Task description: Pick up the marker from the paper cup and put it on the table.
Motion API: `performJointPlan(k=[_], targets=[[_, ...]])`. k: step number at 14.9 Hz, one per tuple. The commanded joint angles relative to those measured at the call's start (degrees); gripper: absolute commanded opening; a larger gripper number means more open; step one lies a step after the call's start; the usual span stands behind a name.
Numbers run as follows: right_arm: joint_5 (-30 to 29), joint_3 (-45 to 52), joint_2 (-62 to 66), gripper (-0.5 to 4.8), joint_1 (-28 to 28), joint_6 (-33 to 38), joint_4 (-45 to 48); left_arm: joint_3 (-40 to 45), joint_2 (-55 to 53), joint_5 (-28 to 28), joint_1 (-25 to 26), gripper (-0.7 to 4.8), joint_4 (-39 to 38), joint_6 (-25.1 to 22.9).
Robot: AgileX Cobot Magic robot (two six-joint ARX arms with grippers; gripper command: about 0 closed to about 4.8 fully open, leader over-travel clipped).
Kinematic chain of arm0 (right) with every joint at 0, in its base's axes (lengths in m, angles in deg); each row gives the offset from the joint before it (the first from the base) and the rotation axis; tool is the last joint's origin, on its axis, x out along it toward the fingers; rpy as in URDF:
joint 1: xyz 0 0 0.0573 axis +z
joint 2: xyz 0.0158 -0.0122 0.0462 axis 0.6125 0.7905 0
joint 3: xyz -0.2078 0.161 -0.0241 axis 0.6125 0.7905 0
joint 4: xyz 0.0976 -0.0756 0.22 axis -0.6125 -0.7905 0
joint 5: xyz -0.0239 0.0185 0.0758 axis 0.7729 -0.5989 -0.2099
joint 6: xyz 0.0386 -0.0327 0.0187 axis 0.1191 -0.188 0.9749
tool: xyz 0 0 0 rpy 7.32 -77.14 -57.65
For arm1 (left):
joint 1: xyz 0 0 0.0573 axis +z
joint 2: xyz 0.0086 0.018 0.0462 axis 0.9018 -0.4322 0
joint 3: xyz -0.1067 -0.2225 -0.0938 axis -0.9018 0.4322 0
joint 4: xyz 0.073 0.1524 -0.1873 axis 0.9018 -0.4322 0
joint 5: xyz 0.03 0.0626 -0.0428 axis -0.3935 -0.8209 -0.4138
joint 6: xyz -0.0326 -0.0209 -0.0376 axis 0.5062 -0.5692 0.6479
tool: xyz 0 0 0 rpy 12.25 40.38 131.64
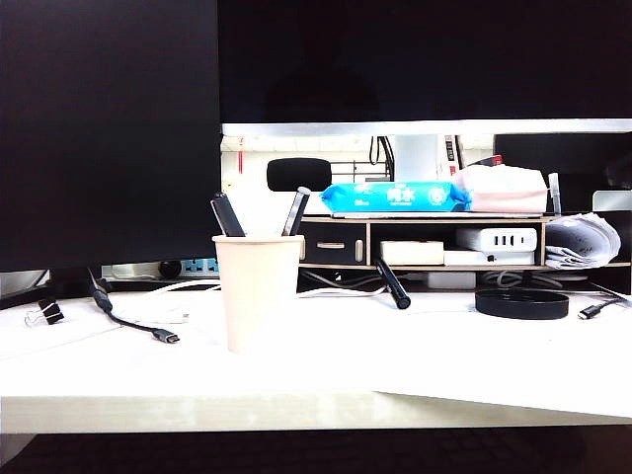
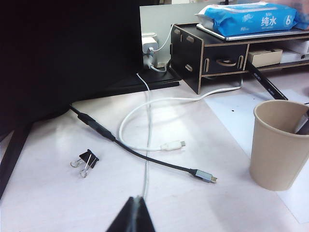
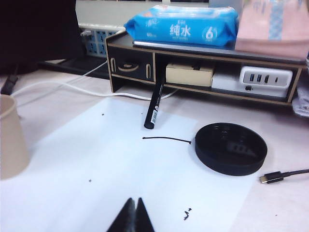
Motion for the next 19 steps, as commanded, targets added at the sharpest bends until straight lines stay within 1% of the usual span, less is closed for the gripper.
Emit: performJointPlan(k=[1, 3, 4, 6, 7, 8, 9, 13, 19], targets=[[-2.7, 0.1, -0.4, -0.01, 0.0, 1.2, -0.8, 0.0, 0.0, -0.2, 0.0, -0.05, 0.9, 0.0], [-6.2, 0.1, -2.6, -0.01, 0.0, 1.2, -4.0, 0.0, 0.0, -0.2, 0.0, -0.05, 1.0, 0.0], [-6.1, 0.1, -4.7, -0.01, 0.0, 1.8, -6.0, 0.0, 0.0, -0.1, 0.0, -0.05, 1.0, 0.0], [-3.5, 0.1, -12.2, -0.01, -0.5, 2.1, -11.7, 0.0, 0.0, -0.1, 0.0, -0.05, 1.0, 0.0], [-2.3, 0.0, -17.7, -0.01, -1.3, 2.1, -15.4, 0.0, 0.0, -0.1, 0.0, -0.05, 1.0, 0.0], [-2.3, 0.1, -21.8, -0.01, -2.3, 2.1, -18.5, 0.0, 0.0, -0.1, 0.0, -0.05, 1.0, 0.0], [-2.5, -0.1, -24.8, -0.01, -4.7, 2.3, -21.6, 0.0, 0.0, -0.2, 0.0, -0.05, 1.0, 0.0], [-3.0, -0.2, -24.6, -0.01, -9.0, 2.7, -20.5, 0.0, 0.0, -0.1, 0.1, -0.05, 1.1, 0.0], [-2.4, -0.2, -24.6, -0.01, -9.6, 4.0, -20.6, 0.0, 0.0, -0.1, 0.1, -0.05, 1.1, 0.0]])
